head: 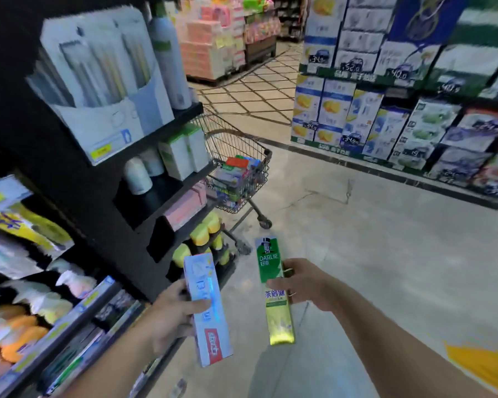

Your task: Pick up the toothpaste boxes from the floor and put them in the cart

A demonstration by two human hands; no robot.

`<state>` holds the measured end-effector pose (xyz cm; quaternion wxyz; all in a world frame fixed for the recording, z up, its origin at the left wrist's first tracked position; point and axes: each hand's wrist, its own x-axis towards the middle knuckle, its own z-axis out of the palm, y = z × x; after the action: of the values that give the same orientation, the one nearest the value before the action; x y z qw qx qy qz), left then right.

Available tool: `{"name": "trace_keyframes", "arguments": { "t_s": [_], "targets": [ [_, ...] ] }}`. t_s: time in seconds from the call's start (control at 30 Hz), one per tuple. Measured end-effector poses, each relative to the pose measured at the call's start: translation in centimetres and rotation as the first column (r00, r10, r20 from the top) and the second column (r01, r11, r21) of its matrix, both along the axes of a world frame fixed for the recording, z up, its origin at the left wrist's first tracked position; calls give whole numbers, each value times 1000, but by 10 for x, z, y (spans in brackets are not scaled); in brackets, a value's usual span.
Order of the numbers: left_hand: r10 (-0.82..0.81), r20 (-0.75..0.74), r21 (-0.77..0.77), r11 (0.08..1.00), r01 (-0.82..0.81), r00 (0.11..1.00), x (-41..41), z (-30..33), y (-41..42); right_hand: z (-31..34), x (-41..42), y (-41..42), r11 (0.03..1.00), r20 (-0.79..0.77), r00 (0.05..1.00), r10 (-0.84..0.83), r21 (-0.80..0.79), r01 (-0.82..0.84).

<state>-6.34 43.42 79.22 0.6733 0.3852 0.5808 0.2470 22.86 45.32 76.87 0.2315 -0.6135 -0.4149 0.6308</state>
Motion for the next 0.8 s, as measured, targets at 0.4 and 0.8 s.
{"name": "trace_keyframes", "arguments": {
  "t_s": [0.4,0.8],
  "targets": [
    [20,-57,23,1000,-18,998,167,7,159,24,157,133,996,-9,998,-61,63,61],
    [36,-33,-51,998,-37,999,221,-18,380,14,195,342,998,45,997,-69,1,69]
  ]
}}
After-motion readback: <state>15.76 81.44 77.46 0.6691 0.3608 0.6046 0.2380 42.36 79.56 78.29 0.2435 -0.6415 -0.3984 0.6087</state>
